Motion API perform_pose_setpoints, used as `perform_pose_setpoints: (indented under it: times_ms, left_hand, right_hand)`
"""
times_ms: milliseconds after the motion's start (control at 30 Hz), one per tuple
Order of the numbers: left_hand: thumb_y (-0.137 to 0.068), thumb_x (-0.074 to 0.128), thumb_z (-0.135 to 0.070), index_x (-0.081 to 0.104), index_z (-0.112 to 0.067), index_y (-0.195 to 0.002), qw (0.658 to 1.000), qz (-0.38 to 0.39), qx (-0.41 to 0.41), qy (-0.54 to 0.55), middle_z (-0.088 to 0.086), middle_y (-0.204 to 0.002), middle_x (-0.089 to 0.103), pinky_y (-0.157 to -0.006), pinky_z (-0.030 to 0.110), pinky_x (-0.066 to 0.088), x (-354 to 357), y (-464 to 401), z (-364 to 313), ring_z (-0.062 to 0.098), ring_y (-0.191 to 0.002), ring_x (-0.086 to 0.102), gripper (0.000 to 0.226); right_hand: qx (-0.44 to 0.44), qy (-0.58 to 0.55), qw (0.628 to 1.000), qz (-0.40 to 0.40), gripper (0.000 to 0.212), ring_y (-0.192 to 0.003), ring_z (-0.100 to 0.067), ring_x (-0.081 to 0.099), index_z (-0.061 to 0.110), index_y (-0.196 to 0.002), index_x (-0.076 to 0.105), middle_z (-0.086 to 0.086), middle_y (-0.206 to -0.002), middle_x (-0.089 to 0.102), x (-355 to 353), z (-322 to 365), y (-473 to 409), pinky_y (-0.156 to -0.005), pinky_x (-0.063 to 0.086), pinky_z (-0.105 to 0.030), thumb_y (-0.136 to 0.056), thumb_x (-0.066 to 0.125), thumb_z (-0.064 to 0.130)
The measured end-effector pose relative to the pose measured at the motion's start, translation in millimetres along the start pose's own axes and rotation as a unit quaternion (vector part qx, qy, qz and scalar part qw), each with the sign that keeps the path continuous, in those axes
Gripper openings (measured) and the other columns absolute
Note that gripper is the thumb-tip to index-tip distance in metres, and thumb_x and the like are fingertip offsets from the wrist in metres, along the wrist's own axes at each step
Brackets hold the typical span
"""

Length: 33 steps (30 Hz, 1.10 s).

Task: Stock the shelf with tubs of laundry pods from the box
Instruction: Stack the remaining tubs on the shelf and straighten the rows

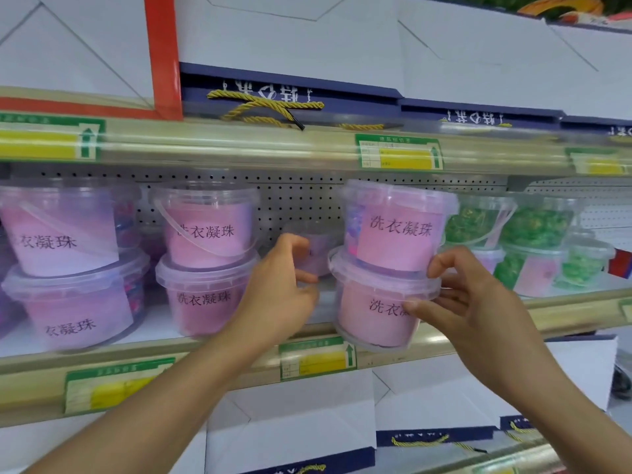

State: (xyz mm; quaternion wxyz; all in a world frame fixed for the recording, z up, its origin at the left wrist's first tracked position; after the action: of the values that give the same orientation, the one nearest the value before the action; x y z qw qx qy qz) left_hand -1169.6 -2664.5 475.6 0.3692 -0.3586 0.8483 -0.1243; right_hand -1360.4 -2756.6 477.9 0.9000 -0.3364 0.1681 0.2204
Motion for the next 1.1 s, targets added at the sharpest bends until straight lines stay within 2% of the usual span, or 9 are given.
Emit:
perform_pose_setpoints:
  times_ms: [67, 100, 167, 300, 433, 600, 800, 900, 1100]
  left_hand:
    - [-0.08, 0.057, -0.002, 0.044, -0.016, -0.126, 0.995, 0.001, -0.002, -0.097, 0.001, -0.119, 0.058, -0.07, 0.021, 0.044, -0.7, -15.3, -2.0, 0.012, -0.093, 0.06, 0.049]
    - [-0.08, 0.058, -0.003, 0.046, -0.012, -0.125, 0.99, 0.0, 0.006, -0.142, 0.006, -0.119, 0.059, -0.077, 0.026, 0.044, 0.5, -23.5, -4.7, 0.02, -0.101, 0.059, 0.048]
    - [-0.08, 0.058, -0.003, 0.05, -0.006, -0.119, 0.981, 0.005, 0.021, -0.195, 0.014, -0.118, 0.058, -0.081, 0.032, 0.043, 6.1, -42.1, -8.3, 0.031, -0.106, 0.056, 0.041]
    - [-0.082, 0.061, -0.009, 0.047, -0.006, -0.124, 0.952, 0.036, -0.008, -0.304, 0.016, -0.125, 0.052, -0.089, 0.038, 0.043, 22.8, -87.0, 0.5, 0.033, -0.115, 0.051, 0.044]
    - [-0.085, 0.057, -0.01, 0.044, -0.007, -0.126, 0.898, 0.066, -0.047, -0.432, 0.016, -0.123, 0.05, -0.085, 0.039, 0.043, 29.0, -109.5, 14.6, 0.034, -0.115, 0.051, 0.043]
    - [-0.089, 0.052, -0.008, 0.046, -0.006, -0.127, 0.877, 0.018, 0.0, -0.481, 0.016, -0.124, 0.05, -0.089, 0.039, 0.041, 32.6, -119.1, 14.4, 0.035, -0.114, 0.052, 0.038]
    - [-0.086, 0.051, -0.005, 0.051, -0.008, -0.124, 0.854, 0.016, 0.015, -0.519, 0.013, -0.122, 0.052, -0.085, 0.037, 0.04, 31.0, -115.1, 6.2, 0.031, -0.113, 0.053, 0.038]
    - [-0.085, 0.056, -0.007, 0.051, -0.011, -0.126, 0.857, 0.021, 0.003, -0.515, 0.012, -0.123, 0.052, -0.084, 0.036, 0.04, 27.2, -111.5, 3.9, 0.03, -0.114, 0.052, 0.041]
    - [-0.083, 0.064, -0.012, 0.049, -0.012, -0.128, 0.875, 0.037, -0.012, -0.483, 0.011, -0.125, 0.05, -0.081, 0.037, 0.043, 23.2, -107.1, 3.4, 0.03, -0.118, 0.049, 0.047]
  right_hand:
    - [0.007, -0.003, 1.0, -0.012, 0.034, -0.085, -0.005, 0.068, 0.035, -0.077, 0.047, 0.007, -0.088, 0.07, -9.4, -0.1, 4.6, -0.077, 0.054, -0.032, -0.072, 0.077, 0.018]
    - [0.006, 0.002, 1.0, -0.019, 0.034, -0.086, -0.006, 0.068, 0.034, -0.077, 0.047, 0.007, -0.089, 0.069, -14.4, -0.4, 6.4, -0.077, 0.054, -0.032, -0.071, 0.077, 0.018]
    - [0.004, 0.03, 0.999, -0.035, 0.034, -0.09, -0.009, 0.066, 0.034, -0.078, 0.047, 0.009, -0.092, 0.067, -23.3, -2.1, 9.0, -0.076, 0.053, -0.032, -0.071, 0.077, 0.02]
    - [0.004, 0.068, 0.996, -0.05, 0.037, -0.095, -0.009, 0.063, 0.037, -0.078, 0.045, 0.012, -0.099, 0.064, -34.1, -7.4, 11.2, -0.077, 0.047, -0.026, -0.071, 0.077, 0.02]
    - [-0.003, 0.076, 0.996, -0.048, 0.036, -0.09, 0.01, 0.056, 0.035, -0.079, 0.046, 0.021, -0.092, 0.06, -36.4, -11.3, 10.1, -0.067, 0.042, -0.011, -0.07, 0.078, 0.02]
    - [0.0, 0.081, 0.995, -0.052, 0.035, -0.09, 0.008, 0.056, 0.033, -0.081, 0.046, 0.013, -0.096, 0.062, -34.8, -15.5, 10.5, -0.065, 0.04, -0.01, -0.07, 0.078, 0.022]
    - [-0.008, 0.085, 0.995, -0.05, 0.036, -0.091, -0.007, 0.059, 0.035, -0.08, 0.044, 0.009, -0.098, 0.061, -34.1, -16.2, 12.0, -0.066, 0.04, -0.017, -0.07, 0.077, 0.024]
    - [-0.01, 0.073, 0.996, -0.049, 0.036, -0.093, -0.009, 0.061, 0.036, -0.079, 0.045, 0.009, -0.1, 0.063, -33.5, -15.6, 11.8, -0.067, 0.042, -0.019, -0.069, 0.077, 0.025]
    - [-0.01, 0.066, 0.997, -0.043, 0.036, -0.093, -0.007, 0.061, 0.036, -0.08, 0.046, 0.011, -0.097, 0.064, -28.2, -14.4, 11.4, -0.066, 0.04, -0.014, -0.07, 0.077, 0.024]
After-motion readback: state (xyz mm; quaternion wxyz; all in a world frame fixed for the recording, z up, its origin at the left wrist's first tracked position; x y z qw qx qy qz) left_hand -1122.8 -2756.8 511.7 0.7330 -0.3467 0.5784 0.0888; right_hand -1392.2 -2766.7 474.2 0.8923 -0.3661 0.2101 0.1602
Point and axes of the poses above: each hand's wrist, its own y-axis away from the middle knuckle, its own x-axis out of the palm, z = x × y, the point moved 5 cm from there along -y, towards the middle knuckle
